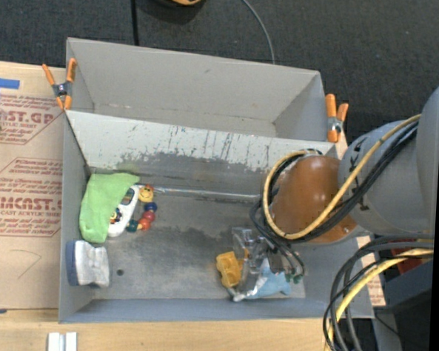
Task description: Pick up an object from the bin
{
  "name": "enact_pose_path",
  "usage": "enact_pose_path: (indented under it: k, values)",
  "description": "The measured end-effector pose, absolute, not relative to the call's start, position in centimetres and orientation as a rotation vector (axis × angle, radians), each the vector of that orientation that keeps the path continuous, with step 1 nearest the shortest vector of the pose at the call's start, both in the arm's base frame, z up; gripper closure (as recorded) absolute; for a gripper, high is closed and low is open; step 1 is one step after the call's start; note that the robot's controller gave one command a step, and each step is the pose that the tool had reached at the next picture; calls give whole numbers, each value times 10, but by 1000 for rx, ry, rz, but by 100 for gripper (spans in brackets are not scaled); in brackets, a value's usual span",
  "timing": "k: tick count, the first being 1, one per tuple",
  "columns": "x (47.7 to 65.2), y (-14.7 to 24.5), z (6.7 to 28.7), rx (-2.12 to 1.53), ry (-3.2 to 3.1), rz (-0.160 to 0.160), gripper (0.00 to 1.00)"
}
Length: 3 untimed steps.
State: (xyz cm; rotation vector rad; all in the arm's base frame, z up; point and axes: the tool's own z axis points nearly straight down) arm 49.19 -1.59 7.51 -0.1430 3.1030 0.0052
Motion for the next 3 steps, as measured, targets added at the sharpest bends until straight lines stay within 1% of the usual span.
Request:
enact_pose_path:
  k: [1,2,3]
  values:
    - [489,-7,75,-285,3081,-5,100]
    - [487,1,75,-278,3081,0,100]
    - [487,1,75,-278,3081,0,100]
